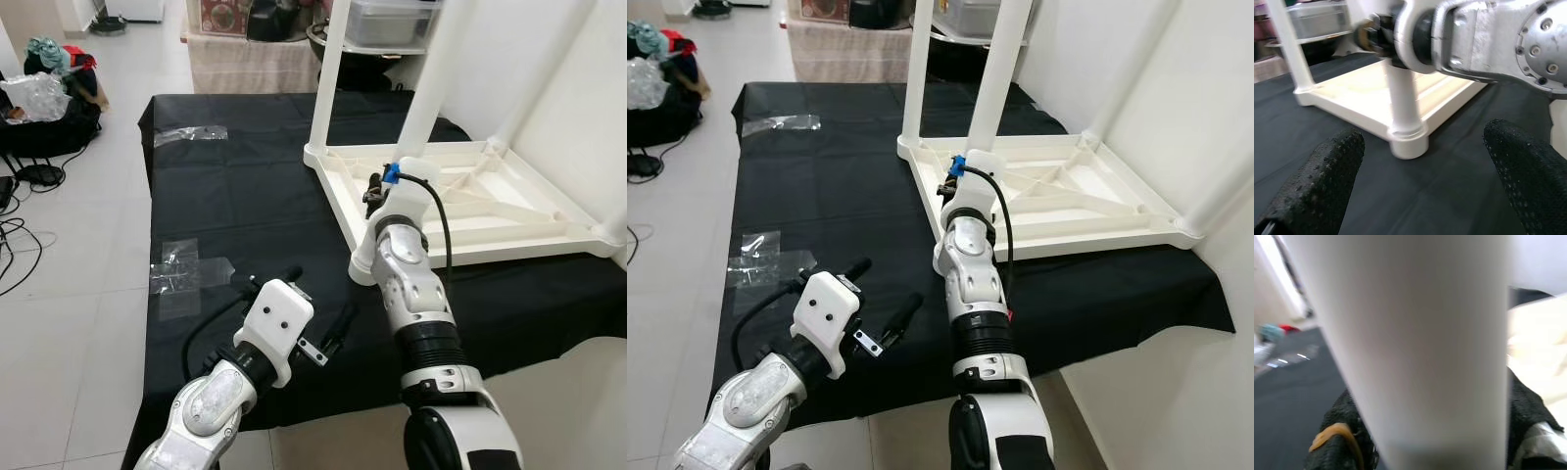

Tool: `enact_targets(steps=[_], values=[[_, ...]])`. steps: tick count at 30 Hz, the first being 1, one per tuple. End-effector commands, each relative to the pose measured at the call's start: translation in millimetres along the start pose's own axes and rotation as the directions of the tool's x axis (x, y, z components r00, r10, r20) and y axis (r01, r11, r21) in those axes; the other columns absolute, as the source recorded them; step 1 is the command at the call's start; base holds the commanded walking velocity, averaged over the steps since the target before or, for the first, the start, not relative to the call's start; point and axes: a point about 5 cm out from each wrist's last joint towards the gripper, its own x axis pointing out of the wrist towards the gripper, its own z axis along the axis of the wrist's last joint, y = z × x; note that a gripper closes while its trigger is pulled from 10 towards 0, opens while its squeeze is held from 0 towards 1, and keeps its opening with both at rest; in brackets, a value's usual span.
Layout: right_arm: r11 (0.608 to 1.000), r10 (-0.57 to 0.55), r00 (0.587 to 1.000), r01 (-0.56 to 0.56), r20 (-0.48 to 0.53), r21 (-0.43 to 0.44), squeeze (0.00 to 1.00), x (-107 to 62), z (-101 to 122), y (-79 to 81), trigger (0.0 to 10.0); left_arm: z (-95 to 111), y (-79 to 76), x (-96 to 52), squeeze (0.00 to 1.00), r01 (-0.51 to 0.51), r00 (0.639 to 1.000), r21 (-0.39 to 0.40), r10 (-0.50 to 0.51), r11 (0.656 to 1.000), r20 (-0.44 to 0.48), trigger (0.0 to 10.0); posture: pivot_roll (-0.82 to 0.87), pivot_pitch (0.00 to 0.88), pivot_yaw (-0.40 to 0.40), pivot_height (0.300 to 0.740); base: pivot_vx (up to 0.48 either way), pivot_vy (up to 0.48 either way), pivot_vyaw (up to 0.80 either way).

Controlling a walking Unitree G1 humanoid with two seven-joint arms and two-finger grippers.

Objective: Building children table

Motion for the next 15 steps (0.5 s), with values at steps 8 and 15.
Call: enact_targets(steps=[8, 15], values=[[0.866, 0.497, 0.863, -0.5, -0.091, -0.01, 0.0, 14.1, 9.6, 11.5, 10.0, 0.2, -2.4, 1.8, 0.0, 0.007, 1.0, -0.006, -0.007, 1.0, 0.007, 10.0, 0.08, 0.031, -0.122, 0.74, 0.0, 0.0, 0.0], [0.396, 0.906, 0.374, -0.914, -0.199, 0.088, 0.0, -27.3, 5.1, 7.7, 10.0, 0.6, -2.7, 0.8, 0.0, 0.006, 1.0, -0.004, -0.006, 1.0, 0.006, 10.0, 0.09, 0.037, -0.124, 0.74, 0.0, 0.0, 0.0]])
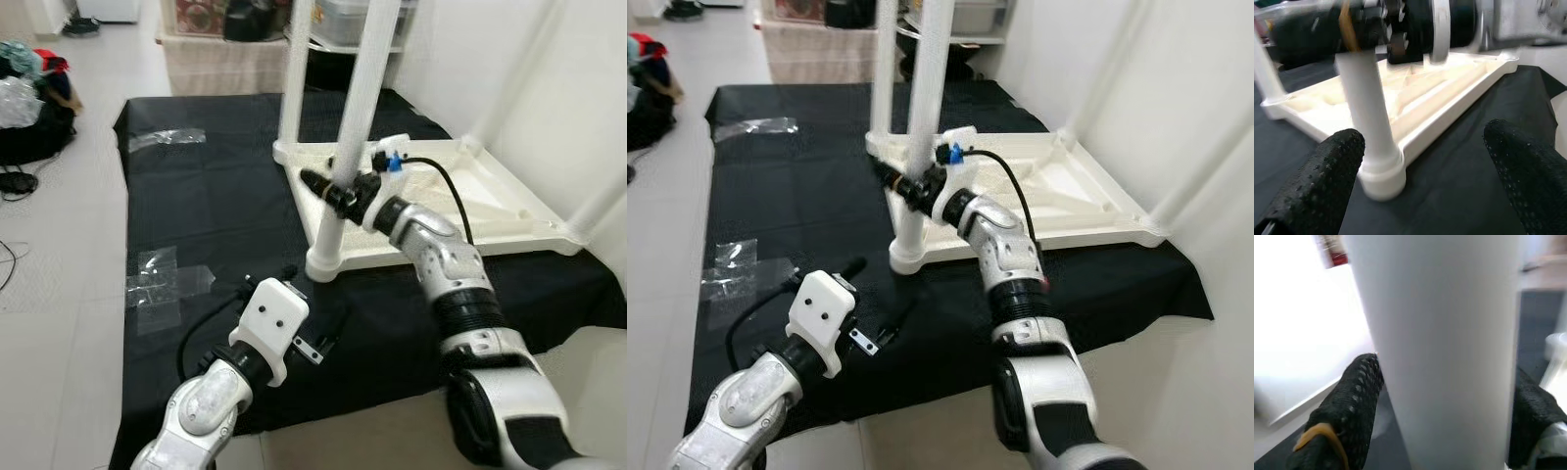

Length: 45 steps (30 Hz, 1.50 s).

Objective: Building children table

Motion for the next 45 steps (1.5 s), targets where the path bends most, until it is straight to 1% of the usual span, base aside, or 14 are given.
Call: enact_targets(steps=[1, 7, 8, 17, 24, 27, 29, 34, 35, 37, 38, 42, 43, 45], values=[[0.982, 0.186, 0.982, -0.186, -0.022, 0.018, 0.0, 4.8, -3.0, 13.8, 10.0, 0.0, -2.1, -1.0, 0.0, 0.003, 1.0, -0.006, -0.003, 1.0, 0.001, 10.0, 0.09, 0.038, -0.128, 0.74, 0.0, 0.0, 0.0], [0.975, 0.219, 0.976, -0.218, -0.001, 0.045, 0.0, 18.5, -4.6, 11.4, 10.0, 0.3, -1.7, -2.3, 0.0, 0.003, 1.0, -0.007, -0.003, 1.0, -0.002, 10.0, 0.09, 0.041, -0.126, 0.74, 0.0, 0.0, 0.0], [0.98, 0.193, 0.981, -0.194, 0.019, 0.046, 0.0, 22.5, -3.8, 9.4, 0.0, 0.5, -1.6, -2.3, 0.0, 0.003, 1.0, -0.007, -0.003, 1.0, -0.002, 10.0, 0.1, 0.042, -0.127, 0.74, 0.0, 0.0, 0.0], [0.993, -0.109, 0.988, 0.103, 0.11, 0.058, 0.0, 29.2, 5.9, -5.5, 0.0, -0.3, -2.2, -2.5, 0.0, -0.001, 1.0, -0.004, 0.001, 1.0, -0.005, 10.0, 0.09, 0.041, -0.128, 0.74, 0.0, 0.0, 0.0], [0.887, -0.462, 0.878, 0.457, 0.129, 0.065, 0.0, 25.0, 6.5, -24.4, 0.0, -0.5, -3.1, -2.0, 0.0, 0.0, 1.0, -0.01, 0.0, 1.0, -0.004, 10.0, 0.09, 0.046, -0.125, 0.74, 0.0, 0.0, 0.0], [0.396, -0.908, 0.393, 0.918, 0.144, -0.01, 0.0, -11.3, -2.7, -33.7, 0.0, -0.7, -3.2, -1.6, 0.0, 0.002, 1.0, -0.01, -0.002, 1.0, -0.003, 10.0, 0.09, 0.044, -0.125, 0.74, 0.0, 0.0, 0.0], [0.318, -0.938, 0.314, 0.948, 0.144, -0.001, 0.0, -14.3, -5.1, -28.3, 0.0, -0.7, -3.0, -1.4, 0.0, 0.002, 1.0, -0.01, -0.002, 1.0, -0.002, 10.0, 0.09, 0.044, -0.125, 0.74, 0.0, 0.0, 0.0], [0.327, -0.94, 0.322, 0.944, 0.115, 0.031, 0.0, -3.8, -9.5, -16.3, 0.0, -0.6, -2.7, -1.5, 0.0, 0.003, 1.0, -0.009, -0.003, 1.0, -0.002, 10.0, 0.09, 0.044, -0.123, 0.74, 0.0, 0.0, 0.0], [0.365, -0.927, 0.358, 0.929, 0.107, 0.056, 0.0, 5.1, -11.0, -10.8, 9.8, -0.8, -2.6, -1.4, 0.0, 0.003, 1.0, -0.009, -0.003, 1.0, -0.003, 10.0, 0.09, 0.042, -0.124, 0.74, 0.0, 0.0, 0.0], [0.421, -0.904, 0.413, 0.904, 0.108, 0.074, 0.0, 15.8, -11.4, -5.9, 10.0, -1.1, -2.4, -1.4, 0.0, 0.003, 1.0, -0.008, -0.003, 1.0, -0.004, 10.0, 0.09, 0.042, -0.125, 0.74, 0.0, 0.0, 0.0], [0.506, -0.861, 0.494, 0.857, 0.121, 0.098, 1.0, 25.9, -10.3, -2.0, 10.0, -1.2, -2.1, -1.3, 0.0, 0.003, 1.0, -0.008, -0.003, 1.0, -0.004, 10.0, 0.08, 0.043, -0.123, 0.74, 0.0, 0.0, 0.0], [0.583, -0.809, 0.567, 0.807, 0.153, 0.094, 1.0, 34.2, -4.8, 1.0, 10.0, -1.4, -2.2, -0.9, 0.0, 0.003, 1.0, -0.009, -0.003, 1.0, -0.004, 10.0, 0.08, 0.041, -0.125, 0.74, 0.0, 0.0, 0.0], [0.604, -0.793, 0.587, 0.792, 0.163, 0.088, 0.0, 32.7, 0.6, -2.8, 10.0, -1.4, -2.4, -0.7, 0.0, 0.003, 1.0, -0.01, -0.003, 1.0, -0.003, 10.0, 0.08, 0.042, -0.123, 0.74, 0.0, 0.0, 0.0], [0.635, -0.77, 0.617, 0.767, 0.163, 0.094, 0.0, 28.1, 9.9, -9.2, 10.0, -1.2, -2.5, -0.2, 0.0, 0.002, 1.0, -0.01, -0.002, 1.0, -0.003, 10.0, 0.08, 0.042, -0.124, 0.74, 0.0, 0.0, 0.0]])
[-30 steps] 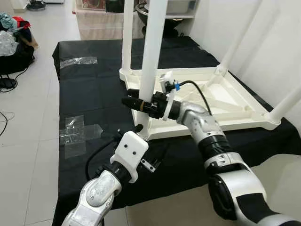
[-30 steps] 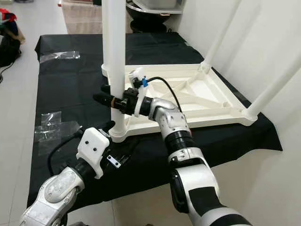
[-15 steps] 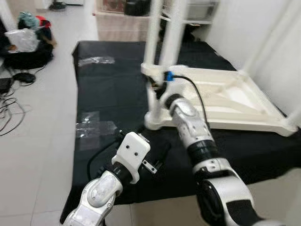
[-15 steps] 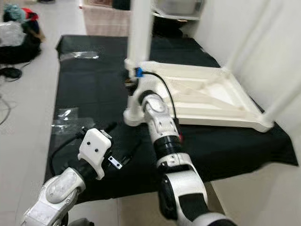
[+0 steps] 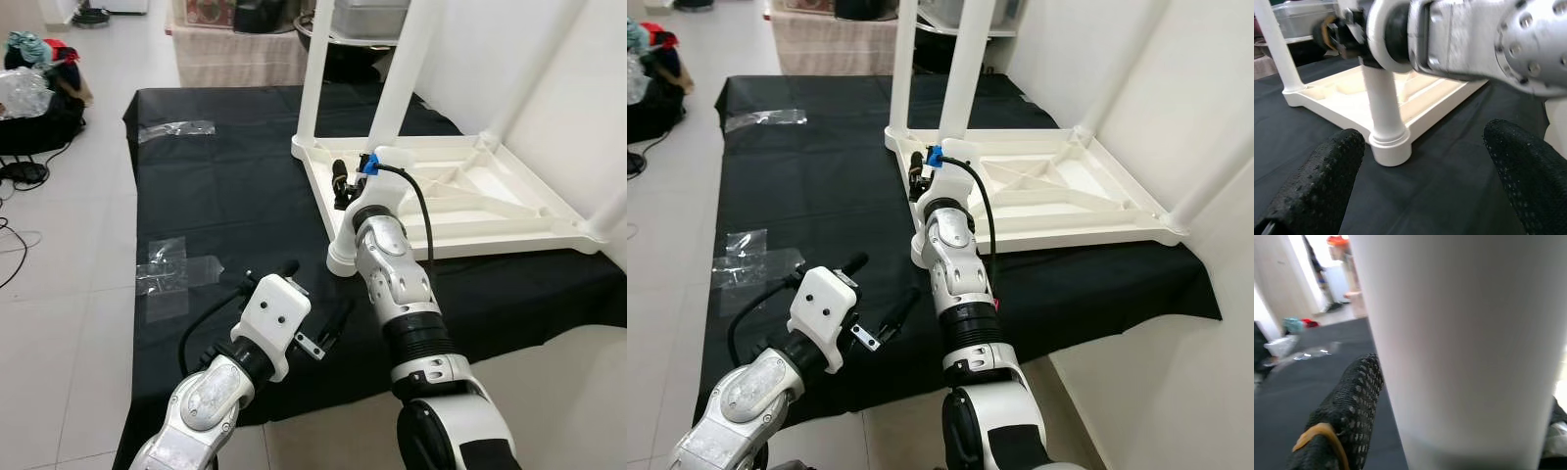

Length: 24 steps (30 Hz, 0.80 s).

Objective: Building children table

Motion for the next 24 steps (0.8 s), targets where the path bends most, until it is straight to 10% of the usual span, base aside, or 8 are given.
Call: enact_targets(steps=[1, 5, 6, 10, 15, 20, 21, 24], values=[[0.989, 0.135, 0.991, -0.134, -0.013, 0.063, 0.0, 6.1, 10.3, 2.4, 10.0, 0.2, -1.3, 1.1, 0.0, 0.001, 1.0, -0.005, -0.001, 1.0, 0.004, 10.0, 0.08, 0.042, -0.124, 0.74, 0.0, 0.0, 0.0], [0.955, 0.282, 0.958, -0.275, -0.051, 0.114, 0.0, 6.1, 8.9, 4.1, 10.0, 0.2, -1.3, 0.8, 0.0, 0.002, 1.0, -0.005, -0.001, 1.0, 0.004, 10.0, 0.08, 0.043, -0.123, 0.74, 0.0, 0.0, 0.0], [0.81, 0.576, 0.813, -0.555, -0.085, 0.191, 0.0, -3.4, 7.2, 8.0, 10.0, 0.3, -1.3, 0.5, 0.0, 0.002, 1.0, -0.006, -0.002, 1.0, 0.005, 10.0, 0.08, 0.043, -0.123, 0.74, 0.0, 0.0, 0.0], [0.488, 0.872, 0.482, -0.842, -0.086, 0.229, 0.0, -30.3, 6.8, 7.4, 10.0, 1.0, -0.9, 0.4, 0.0, 0.003, 1.0, -0.004, -0.003, 1.0, 0.007, 10.0, 0.09, 0.042, -0.124, 0.74, 0.0, 0.0, 0.0], [0.424, 0.905, 0.411, -0.877, -0.104, 0.226, 0.0, -27.5, 2.2, 8.3, 10.0, 2.0, 0.2, 0.2, 0.0, 0.002, 1.0, -0.002, -0.002, 1.0, 0.008, 10.0, 0.09, 0.043, -0.124, 0.74, 0.0, 0.0, 0.0], [0.488, 0.872, 0.468, -0.855, -0.145, 0.174, 0.0, -15.6, -8.3, 18.6, 9.6, 2.5, -0.7, -0.3, 0.0, 0.002, 1.0, -0.002, -0.002, 1.0, 0.006, 10.0, 0.1, 0.044, -0.127, 0.74, 0.0, 0.0, 0.0], [0.521, 0.852, 0.503, -0.84, -0.146, 0.15, 0.0, -12.4, -9.3, 21.0, 0.0, 2.5, -0.8, -0.4, 0.0, 0.001, 1.0, -0.001, -0.001, 1.0, 0.005, 10.0, 0.1, 0.044, -0.127, 0.74, 0.0, 0.0, 0.0], [0.524, 0.85, 0.506, -0.84, -0.144, 0.141, 0.0, -11.5, -8.4, 21.8, 0.0, 2.3, -0.8, -0.4, 0.0, 0.001, 1.0, 0.0, -0.001, 1.0, 0.004, 10.0, 0.1, 0.044, -0.127, 0.74, 0.0, 0.0, 0.0]])
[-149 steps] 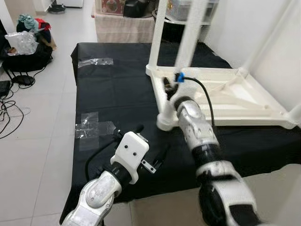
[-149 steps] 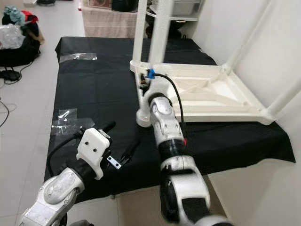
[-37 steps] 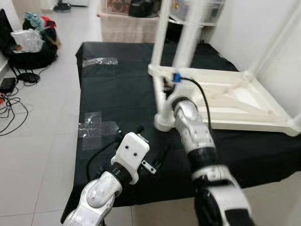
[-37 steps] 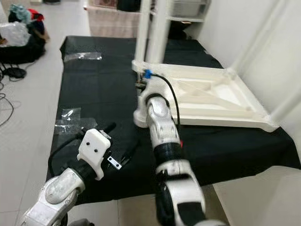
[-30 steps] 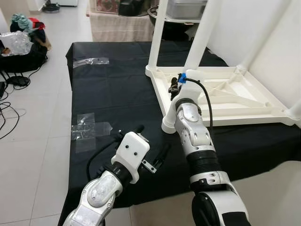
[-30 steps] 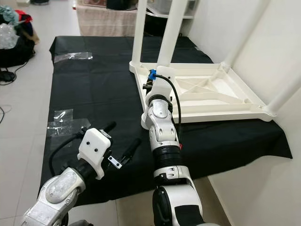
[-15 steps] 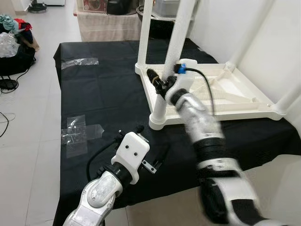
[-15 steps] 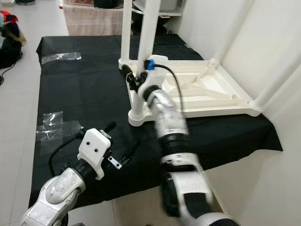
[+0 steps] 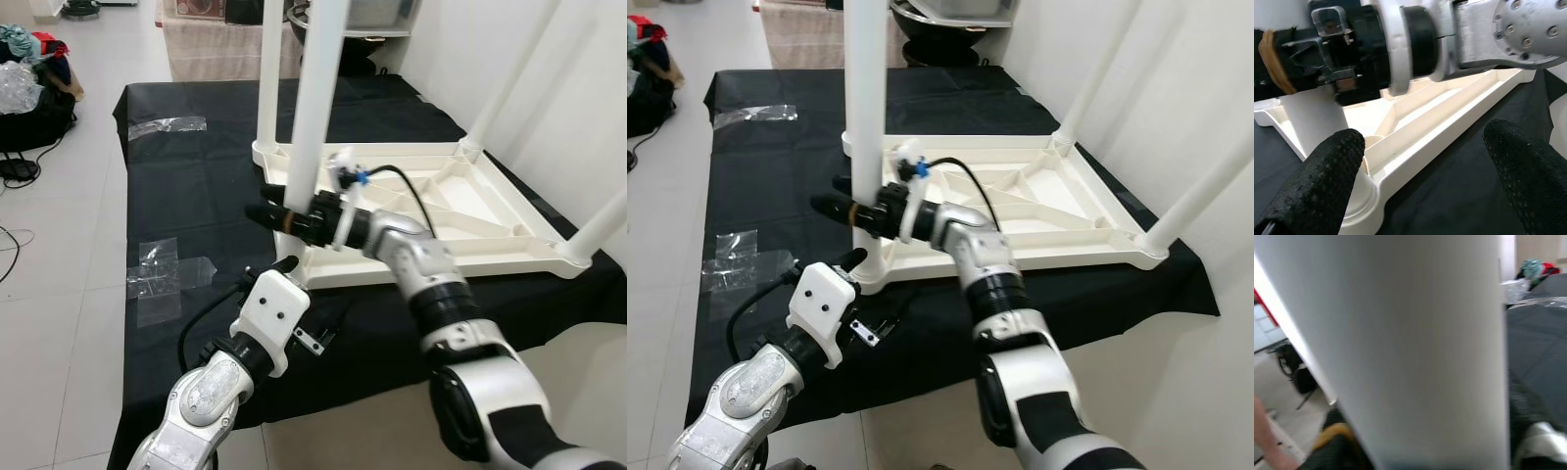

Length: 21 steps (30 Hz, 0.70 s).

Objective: Building children table

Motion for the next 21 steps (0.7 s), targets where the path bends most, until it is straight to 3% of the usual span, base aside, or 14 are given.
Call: enact_targets(steps=[1, 3, 5, 6, 7, 8, 9, 10, 12, 14, 15, 16, 21], values=[[1.0, 0.005, 1.0, -0.005, -0.002, -0.011, 0.0, 0.8, 1.3, 0.0, 0.0, 1.6, -2.4, -0.7, 0.0, 0.005, 1.0, -0.003, -0.005, 1.0, 0.002, 10.0, 0.1, 0.044, -0.127, 0.74, 0.0, 0.0, 0.0], [1.0, -0.009, 1.0, 0.009, 0.006, -0.01, 0.0, 0.5, 1.7, -0.6, 0.0, 1.7, -2.7, -0.8, 0.0, 0.005, 1.0, -0.003, -0.005, 1.0, 0.001, 10.0, 0.1, 0.044, -0.129, 0.74, 0.0, 0.0, 0.0], [0.987, -0.159, 0.986, 0.159, 0.046, -0.01, 0.0, 0.8, 4.6, -8.9, 0.0, 1.8, -3.4, -1.3, 0.0, 0.004, 1.0, -0.005, -0.004, 1.0, 0.001, 10.0, 0.1, 0.042, -0.131, 0.74, 0.0, 0.0, 0.0], [0.987, -0.159, 0.986, 0.159, 0.046, -0.01, 0.0, 0.8, 4.6, -8.9, 0.0, 1.8, -3.4, -1.3, 0.0, 0.004, 1.0, -0.005, -0.004, 1.0, 0.001, 10.0, 0.1, 0.042, -0.131, 0.74, 0.0, 0.0, 0.0], [0.841, -0.537, 0.838, 0.541, 0.099, -0.023, 0.0, -4.2, 9.7, -27.2, 0.0, 0.7, -4.5, -1.6, 0.0, 0.007, 1.0, -0.01, -0.007, 1.0, 0.0, 10.0, 0.08, 0.038, -0.119, 0.74, 0.0, 0.0, 0.0], [0.841, -0.537, 0.838, 0.541, 0.099, -0.023, 0.0, -4.2, 9.7, -27.2, 0.0, 0.7, -4.5, -1.6, 0.0, 0.007, 1.0, -0.01, -0.007, 1.0, 0.0, 10.0, 0.08, 0.038, -0.119, 0.74, 0.0, 0.0, 0.0], [0.69, -0.716, 0.688, 0.723, 0.119, -0.023, 0.0, -11.2, 9.0, -33.9, 0.0, 0.0, -5.5, -0.3, 0.0, 0.014, 1.0, -0.01, -0.014, 1.0, 0.001, 10.0, 0.08, 0.033, -0.115, 0.74, 0.0, 0.0, 0.0], [0.69, -0.716, 0.688, 0.723, 0.119, -0.023, 0.0, -11.2, 9.0, -33.9, 0.0, 0.0, -5.5, -0.3, 0.0, 0.014, 1.0, -0.01, -0.014, 1.0, 0.001, 10.0, 0.08, 0.033, -0.115, 0.74, 0.0, 0.0, 0.0], [0.469, -0.871, 0.467, 0.883, 0.154, -0.02, 0.0, -21.8, 7.4, -36.7, 0.0, -0.2, -6.2, 2.2, 0.0, 0.021, 1.0, -0.01, -0.021, 1.0, 0.005, 10.0, 0.09, 0.031, -0.119, 0.74, 0.0, 0.0, 0.0], [0.352, -0.918, 0.346, 0.936, 0.193, -0.001, 0.0, -25.7, 8.6, -30.5, 0.0, 1.0, -5.1, 3.6, 0.0, 0.019, 1.0, -0.009, -0.019, 1.0, 0.01, 10.0, 0.09, 0.031, -0.119, 0.74, 0.0, 0.0, 0.0], [0.352, -0.918, 0.346, 0.936, 0.193, -0.001, 0.0, -25.7, 8.6, -30.5, 0.0, 1.0, -5.1, 3.6, 0.0, 0.019, 1.0, -0.009, -0.019, 1.0, 0.01, 10.0, 0.09, 0.031, -0.119, 0.74, 0.0, 0.0, 0.0], [0.305, -0.933, 0.295, 0.952, 0.206, 0.015, 0.0, -22.3, 9.5, -21.4, 0.0, 1.4, -4.4, 3.1, 0.0, 0.017, 1.0, -0.008, -0.017, 1.0, 0.011, 10.0, 0.09, 0.027, -0.121, 0.74, 0.0, 0.0, 0.0], [0.306, -0.936, 0.295, 0.951, 0.189, 0.031, 0.0, -13.8, 8.4, -12.8, 0.0, 0.7, -4.6, 1.9, 0.0, 0.016, 1.0, -0.007, -0.016, 1.0, 0.009, 10.0, 0.09, 0.025, -0.124, 0.74, 0.0, 0.0, 0.0]])
